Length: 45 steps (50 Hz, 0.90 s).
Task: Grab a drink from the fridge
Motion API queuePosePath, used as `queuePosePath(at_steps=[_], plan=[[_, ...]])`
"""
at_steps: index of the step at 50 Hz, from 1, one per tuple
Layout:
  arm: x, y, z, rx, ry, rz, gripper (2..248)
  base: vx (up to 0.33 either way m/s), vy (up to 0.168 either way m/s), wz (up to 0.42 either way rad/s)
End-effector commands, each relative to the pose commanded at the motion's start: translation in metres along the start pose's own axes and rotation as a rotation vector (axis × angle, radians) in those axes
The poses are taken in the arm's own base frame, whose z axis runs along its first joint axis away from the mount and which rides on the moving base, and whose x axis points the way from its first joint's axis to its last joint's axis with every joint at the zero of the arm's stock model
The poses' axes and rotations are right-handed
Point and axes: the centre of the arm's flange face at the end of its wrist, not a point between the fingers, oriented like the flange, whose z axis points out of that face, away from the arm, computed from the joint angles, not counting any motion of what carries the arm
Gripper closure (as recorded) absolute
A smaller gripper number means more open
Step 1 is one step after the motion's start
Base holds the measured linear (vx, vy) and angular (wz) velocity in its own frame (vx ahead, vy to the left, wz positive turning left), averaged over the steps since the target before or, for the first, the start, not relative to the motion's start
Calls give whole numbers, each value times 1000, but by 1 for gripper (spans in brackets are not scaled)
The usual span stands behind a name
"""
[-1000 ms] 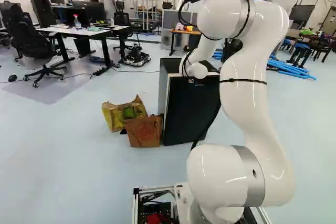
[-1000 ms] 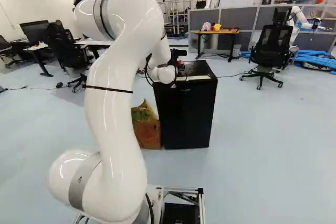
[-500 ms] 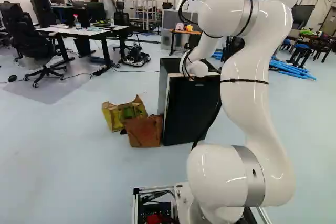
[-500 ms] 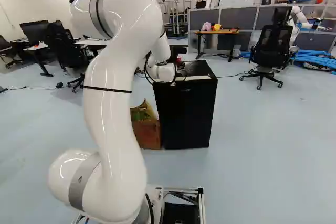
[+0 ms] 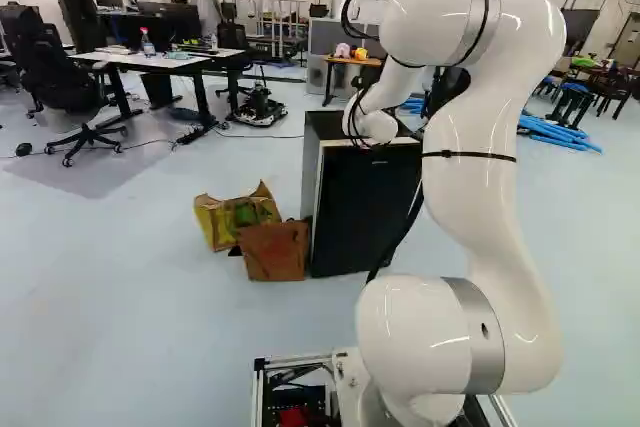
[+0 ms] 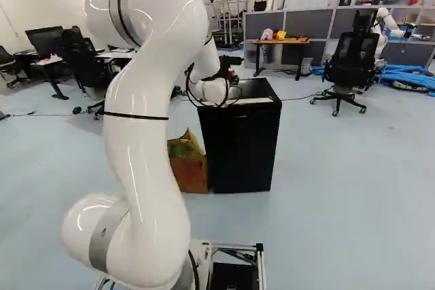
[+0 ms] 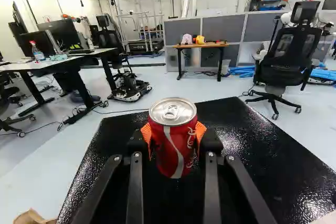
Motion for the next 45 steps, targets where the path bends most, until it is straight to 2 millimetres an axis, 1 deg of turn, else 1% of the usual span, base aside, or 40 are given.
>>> queuePosePath(at_steps=[12, 23, 33, 45], plan=[[1, -2, -5, 1, -3, -1, 151, 0, 0, 0], [2, -5, -14, 4, -8, -3, 151, 0, 0, 0], [3, -10, -27, 7, -14, -5, 151, 0, 0, 0], [4, -17, -48, 13, -25, -9, 151, 0, 0, 0]])
